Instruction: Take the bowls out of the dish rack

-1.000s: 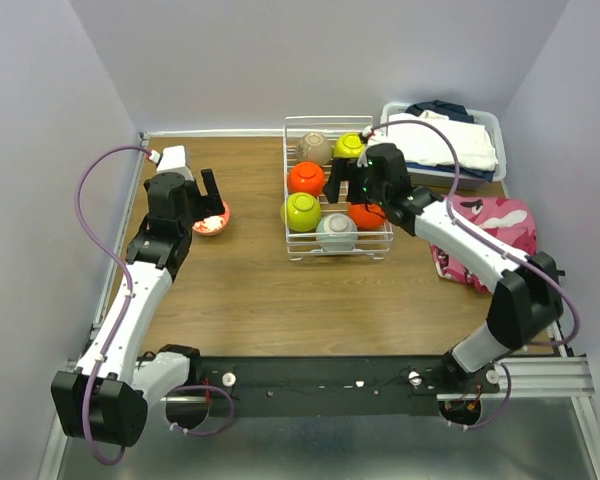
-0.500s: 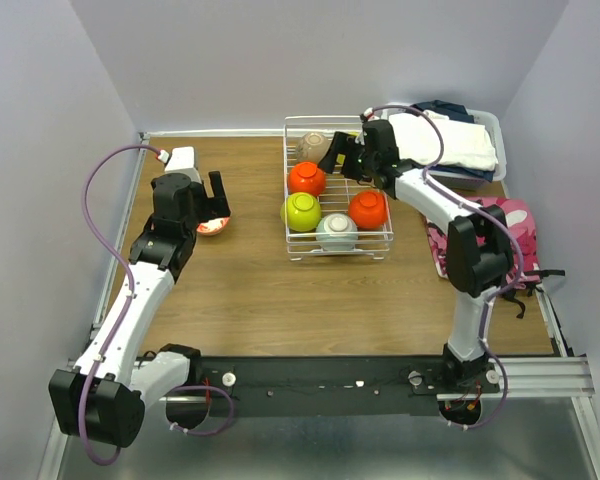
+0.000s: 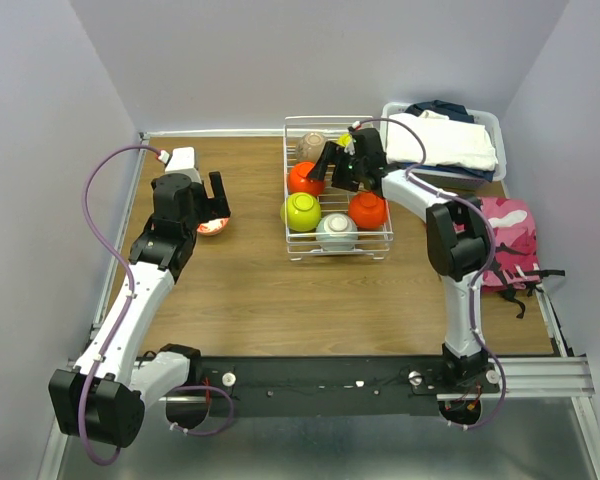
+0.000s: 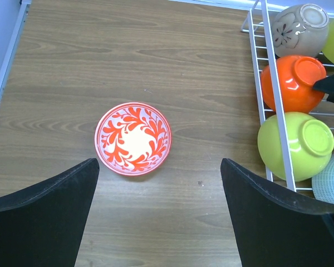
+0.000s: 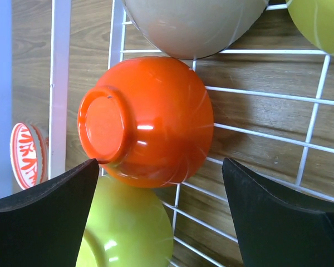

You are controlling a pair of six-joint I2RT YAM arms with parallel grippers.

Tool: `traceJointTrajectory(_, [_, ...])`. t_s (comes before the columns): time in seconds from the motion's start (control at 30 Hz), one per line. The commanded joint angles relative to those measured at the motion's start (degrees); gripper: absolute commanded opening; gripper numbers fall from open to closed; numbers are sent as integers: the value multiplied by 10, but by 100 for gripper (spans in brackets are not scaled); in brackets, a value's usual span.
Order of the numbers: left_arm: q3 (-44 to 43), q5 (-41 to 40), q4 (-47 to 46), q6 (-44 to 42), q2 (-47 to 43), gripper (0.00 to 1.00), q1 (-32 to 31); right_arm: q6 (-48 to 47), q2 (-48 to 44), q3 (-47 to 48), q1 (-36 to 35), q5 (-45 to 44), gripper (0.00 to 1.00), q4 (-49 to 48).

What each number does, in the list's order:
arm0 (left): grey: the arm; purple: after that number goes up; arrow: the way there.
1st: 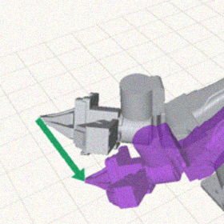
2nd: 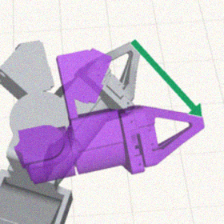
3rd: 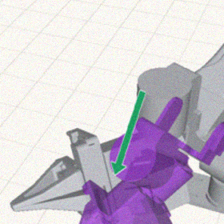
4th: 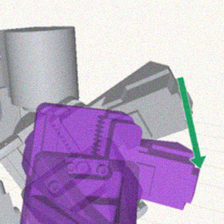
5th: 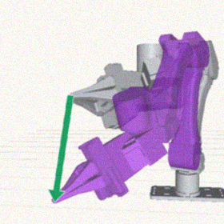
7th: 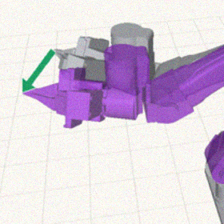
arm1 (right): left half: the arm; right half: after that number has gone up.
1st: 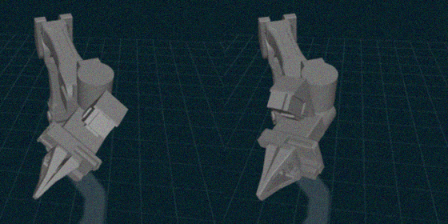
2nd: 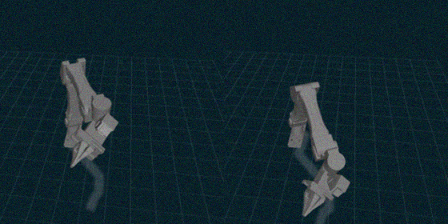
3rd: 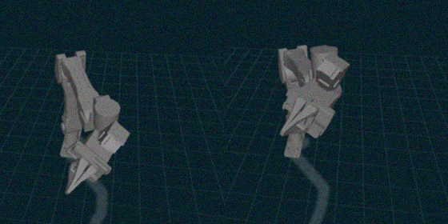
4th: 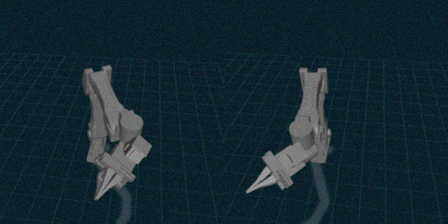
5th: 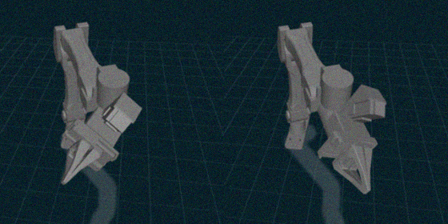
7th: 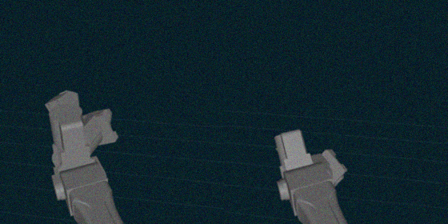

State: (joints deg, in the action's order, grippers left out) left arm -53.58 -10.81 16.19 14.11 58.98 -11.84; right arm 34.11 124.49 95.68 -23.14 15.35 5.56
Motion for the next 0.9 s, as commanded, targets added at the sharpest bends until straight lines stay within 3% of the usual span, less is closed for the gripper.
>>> traceJointTrajectory(0.0, [8,6,4,-7,-11,99,-6,16,37,4,9,40,98,-32])
traceJointTrajectory(0.4, [11,21,0,-1,-9,99,-6,61,41,-73,31,93,97,-143])
traceJointTrajectory(0.67, [14,29,-4,1,-6,99,-6,92,65,-23,36,100,100,-64])
traceJointTrajectory(0.87, [15,34,-5,4,-6,99,-6,119,74,-7,39,132,99,-57])
